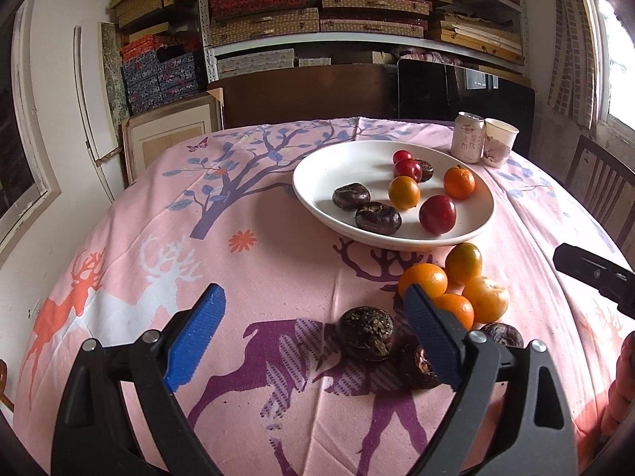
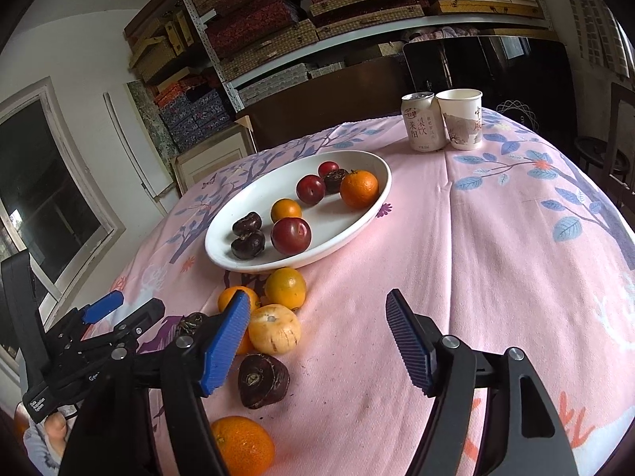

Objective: Organize fruits
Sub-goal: 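Withdraw both open tools from the plate toward the remaining fruits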

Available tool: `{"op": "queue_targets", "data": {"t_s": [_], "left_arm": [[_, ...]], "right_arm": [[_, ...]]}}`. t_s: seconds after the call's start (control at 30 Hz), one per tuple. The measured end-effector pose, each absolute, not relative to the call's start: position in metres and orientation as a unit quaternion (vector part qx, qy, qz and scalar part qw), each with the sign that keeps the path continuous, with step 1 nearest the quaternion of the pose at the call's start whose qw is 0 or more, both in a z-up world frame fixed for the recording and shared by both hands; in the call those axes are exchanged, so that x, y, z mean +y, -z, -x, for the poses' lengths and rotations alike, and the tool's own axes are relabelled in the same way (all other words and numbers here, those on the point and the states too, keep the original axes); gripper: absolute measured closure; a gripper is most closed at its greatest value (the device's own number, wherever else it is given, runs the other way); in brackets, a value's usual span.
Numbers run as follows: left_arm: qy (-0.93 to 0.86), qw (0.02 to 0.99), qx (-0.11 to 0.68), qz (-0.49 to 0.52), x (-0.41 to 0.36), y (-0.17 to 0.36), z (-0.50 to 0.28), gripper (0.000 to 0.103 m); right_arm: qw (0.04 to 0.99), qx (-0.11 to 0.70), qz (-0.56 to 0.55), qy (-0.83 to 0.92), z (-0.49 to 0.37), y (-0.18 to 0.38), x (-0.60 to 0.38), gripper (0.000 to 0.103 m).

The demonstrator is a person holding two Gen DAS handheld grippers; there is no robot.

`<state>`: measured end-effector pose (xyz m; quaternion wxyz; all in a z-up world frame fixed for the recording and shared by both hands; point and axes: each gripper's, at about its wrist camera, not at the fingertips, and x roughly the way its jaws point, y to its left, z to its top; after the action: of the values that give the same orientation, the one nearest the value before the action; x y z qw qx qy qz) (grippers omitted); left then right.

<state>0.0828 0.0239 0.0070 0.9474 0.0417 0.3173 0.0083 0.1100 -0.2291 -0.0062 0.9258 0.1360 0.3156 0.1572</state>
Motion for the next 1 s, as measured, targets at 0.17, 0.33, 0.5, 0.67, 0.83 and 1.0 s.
{"op": "queue_targets", "data": {"t_s": [0.17, 0.33, 0.5, 0.67, 0.83, 1.0], "left_arm": [[-0.009, 0.946, 0.321, -0.043, 0.024, -0.006, -0.084, 0.010], [-0.011, 0.946, 0.321, -0.045, 0.024, -0.006, -0.084, 0.009], [-0.012, 0.946, 0.319, -0.045, 0.024, -0.006, -0.084, 0.009], [-0.011, 0.946, 0.320, -0.045, 0.024, -0.006, -0.084, 0.009], [-0.011, 0.946, 0.320, -0.047, 0.025, -0.007, -0.084, 0.008], [-0.012, 0.946, 0.320, -0.048, 0.024, -0.007, -0.083, 0.008]], "right_arm": [[0.928, 0.310, -0.115, -0.170, -0.097, 0.005, -0.221, 0.022], [0.927, 0.312, -0.091, -0.186, -0.086, 0.006, -0.210, 0.021], [0.926, 0.312, -0.088, -0.195, -0.076, 0.006, -0.207, 0.021], [0.920, 0.323, -0.098, -0.202, -0.074, 0.009, -0.210, 0.021], [0.912, 0.335, -0.093, -0.215, -0.074, 0.011, -0.206, 0.021], [0.906, 0.348, -0.091, -0.223, -0.073, 0.014, -0.204, 0.021]]}}
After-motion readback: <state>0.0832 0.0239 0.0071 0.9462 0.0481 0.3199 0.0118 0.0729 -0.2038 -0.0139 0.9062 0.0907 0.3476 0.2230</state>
